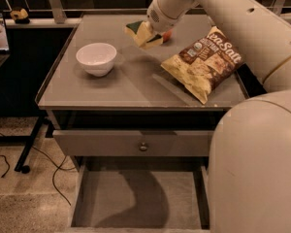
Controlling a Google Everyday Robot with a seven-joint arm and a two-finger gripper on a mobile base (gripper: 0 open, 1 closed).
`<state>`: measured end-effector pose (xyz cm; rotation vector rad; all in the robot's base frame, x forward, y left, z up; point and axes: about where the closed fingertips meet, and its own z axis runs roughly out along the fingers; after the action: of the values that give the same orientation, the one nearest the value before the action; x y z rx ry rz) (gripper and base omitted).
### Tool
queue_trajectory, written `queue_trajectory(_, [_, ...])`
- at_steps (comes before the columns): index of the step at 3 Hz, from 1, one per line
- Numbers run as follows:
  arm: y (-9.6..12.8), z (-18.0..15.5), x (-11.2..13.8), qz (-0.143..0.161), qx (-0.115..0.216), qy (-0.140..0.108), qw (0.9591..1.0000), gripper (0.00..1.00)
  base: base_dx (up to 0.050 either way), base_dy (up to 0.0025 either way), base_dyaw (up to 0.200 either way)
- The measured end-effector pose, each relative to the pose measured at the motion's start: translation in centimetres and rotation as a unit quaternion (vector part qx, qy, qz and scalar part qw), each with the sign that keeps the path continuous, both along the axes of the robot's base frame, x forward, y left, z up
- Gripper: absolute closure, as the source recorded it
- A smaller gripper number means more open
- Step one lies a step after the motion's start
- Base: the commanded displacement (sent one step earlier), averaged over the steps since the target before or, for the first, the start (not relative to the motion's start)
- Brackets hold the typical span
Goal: Place sponge into middle drawer
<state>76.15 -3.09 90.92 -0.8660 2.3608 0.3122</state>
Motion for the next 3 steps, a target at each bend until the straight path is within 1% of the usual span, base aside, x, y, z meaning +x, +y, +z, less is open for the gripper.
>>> queue_trajectory(1, [-2.1, -0.4, -2.0, -0.033, 0.007, 0.010, 0.9994, 1.00, 0.000, 0.00000, 0.000])
queue_trajectory(2, [-2.1, -0.4, -2.0, -0.033, 0.007, 0.010, 0.9994, 1.00, 0.000, 0.00000, 0.000])
queue_trajectory(3, [-0.7, 0.0, -2.8, -0.011, -0.002, 0.008, 0.9999, 1.00, 0.000, 0.00000, 0.000])
